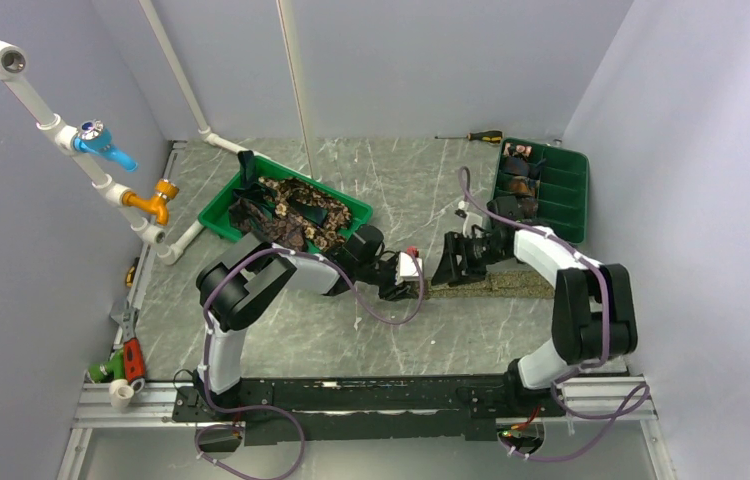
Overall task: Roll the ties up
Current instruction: Roll the tie at the center of the board.
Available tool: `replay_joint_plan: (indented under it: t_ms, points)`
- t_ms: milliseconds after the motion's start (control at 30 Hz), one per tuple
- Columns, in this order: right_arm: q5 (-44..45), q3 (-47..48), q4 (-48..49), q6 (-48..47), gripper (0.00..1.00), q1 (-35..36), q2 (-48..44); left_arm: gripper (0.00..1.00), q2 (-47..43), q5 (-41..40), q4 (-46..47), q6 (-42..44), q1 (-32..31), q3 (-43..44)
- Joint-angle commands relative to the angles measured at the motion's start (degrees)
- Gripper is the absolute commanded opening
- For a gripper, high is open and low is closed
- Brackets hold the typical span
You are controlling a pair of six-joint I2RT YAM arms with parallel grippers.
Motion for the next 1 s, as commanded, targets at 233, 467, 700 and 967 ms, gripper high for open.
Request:
replay_joint_plan:
  t_ms: [233,467,700,967]
  points:
    - [0.7,1.6,8.8,3.7,0.38,0.2,11.9,0.25,1.7,1.3,-7.9,0.2,0.4,-1.4]
    - [-3.5,3.1,4.3,1.8,0.16,-0.4,12.1,0.25,1.5,2.3,-11.0,4.1,0.7,-0.3]
    - [-4.1,3.9,7.0,5.8,0.16,0.1,8.8,0.26,1.9,2.5,-11.9,5.0,0.9,-0.5]
    - [6.6,4.6,3.7,0.3,0.10,0.7,18.8,0.27,1.8,3.0,-10.3,0.3,1.9,0.8]
